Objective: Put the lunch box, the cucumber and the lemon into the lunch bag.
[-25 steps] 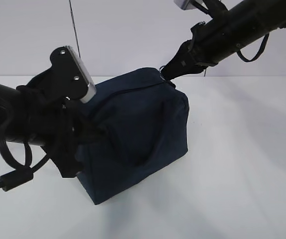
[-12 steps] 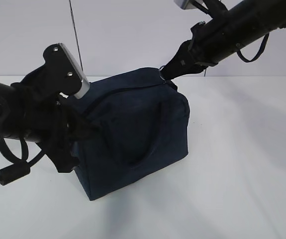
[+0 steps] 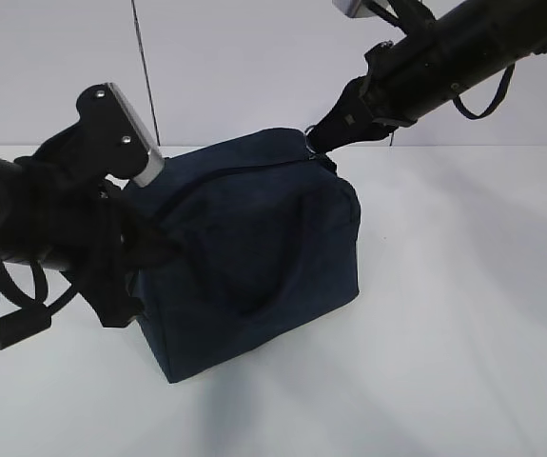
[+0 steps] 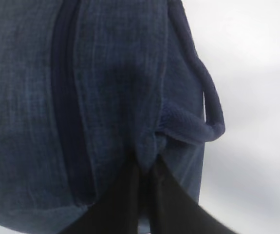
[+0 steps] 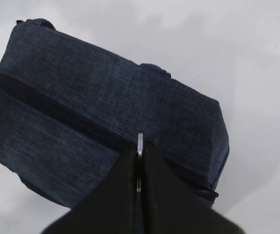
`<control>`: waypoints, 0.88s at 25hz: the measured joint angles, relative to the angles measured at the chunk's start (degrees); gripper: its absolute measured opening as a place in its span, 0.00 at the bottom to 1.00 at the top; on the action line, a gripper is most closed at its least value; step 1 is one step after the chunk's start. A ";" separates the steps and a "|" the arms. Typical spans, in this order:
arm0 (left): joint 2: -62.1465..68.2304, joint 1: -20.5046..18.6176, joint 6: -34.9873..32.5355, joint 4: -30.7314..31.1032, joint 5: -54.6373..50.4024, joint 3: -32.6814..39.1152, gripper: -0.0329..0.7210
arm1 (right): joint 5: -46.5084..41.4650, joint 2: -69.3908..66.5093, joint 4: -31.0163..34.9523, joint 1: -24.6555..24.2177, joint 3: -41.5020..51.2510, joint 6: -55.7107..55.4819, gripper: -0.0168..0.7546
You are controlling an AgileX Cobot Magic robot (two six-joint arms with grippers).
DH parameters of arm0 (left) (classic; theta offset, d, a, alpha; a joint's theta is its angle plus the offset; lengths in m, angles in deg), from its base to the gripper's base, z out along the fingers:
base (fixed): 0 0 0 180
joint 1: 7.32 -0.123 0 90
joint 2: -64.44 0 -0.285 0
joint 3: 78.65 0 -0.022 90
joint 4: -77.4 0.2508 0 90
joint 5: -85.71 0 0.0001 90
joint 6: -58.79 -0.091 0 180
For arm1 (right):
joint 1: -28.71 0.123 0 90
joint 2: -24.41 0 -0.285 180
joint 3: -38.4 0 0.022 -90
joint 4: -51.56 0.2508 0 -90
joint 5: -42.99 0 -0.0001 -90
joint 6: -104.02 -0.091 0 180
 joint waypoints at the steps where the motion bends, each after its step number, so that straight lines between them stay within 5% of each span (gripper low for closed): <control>1: 0.00 -0.56 0.00 0.00 -0.51 -0.11 0.04 | 0.00 0.00 0.00 0.00 0.00 -0.09 0.03; 22: 0.00 -8.03 0.00 0.86 -1.69 -0.23 0.04 | -0.17 0.82 -5.12 0.00 -1.11 -4.12 0.03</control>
